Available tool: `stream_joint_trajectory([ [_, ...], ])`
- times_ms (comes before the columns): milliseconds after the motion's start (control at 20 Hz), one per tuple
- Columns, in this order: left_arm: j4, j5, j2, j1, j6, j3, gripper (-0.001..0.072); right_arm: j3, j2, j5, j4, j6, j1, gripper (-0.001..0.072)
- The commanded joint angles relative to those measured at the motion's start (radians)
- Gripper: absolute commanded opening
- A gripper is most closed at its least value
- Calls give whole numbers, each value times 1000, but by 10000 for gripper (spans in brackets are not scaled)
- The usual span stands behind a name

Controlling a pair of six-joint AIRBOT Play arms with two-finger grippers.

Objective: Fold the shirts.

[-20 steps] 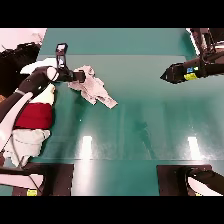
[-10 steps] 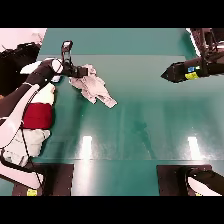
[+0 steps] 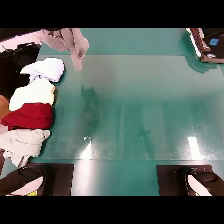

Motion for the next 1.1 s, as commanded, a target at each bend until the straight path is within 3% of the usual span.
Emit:
stream_joint_trajectory([
  [0, 4, -166, 69, -158, -29, -24, 19, 0, 57, -18, 7, 1, -45, 14],
  [150, -18, -155, 31, -299, -84, -175, 23, 0, 85, -16, 7, 1, -40, 14],
  [200, -45, -136, 12, -338, -101, -237, 172, 0, 95, -8, 6, 1, -40, 14],
  [250, -72, -112, -11, -369, -123, -294, 463, 0, 103, 1, 6, 1, -40, 14],
  [300, -88, -87, -34, -389, -142, -337, 539, 0, 111, 13, 6, 1, -40, 14],
  [500, -16, -61, -65, -307, -140, -358, 533, 0, 116, 67, 7, 1, -40, 14],
  [700, -19, -133, -108, -119, -140, -396, 533, 0, 111, 109, 7, 1, -40, 14],
  [850, -34, -153, -202, -67, -138, -462, 533, 0, 111, 114, 7, 1, -40, 14],
  [900, -56, -140, -241, -68, -114, -478, 534, 0, 111, 116, 7, 1, -40, 14],
  [1050, -329, -71, -352, -71, 121, -484, 534, 0, 102, 134, 7, 1, -40, 14],
])
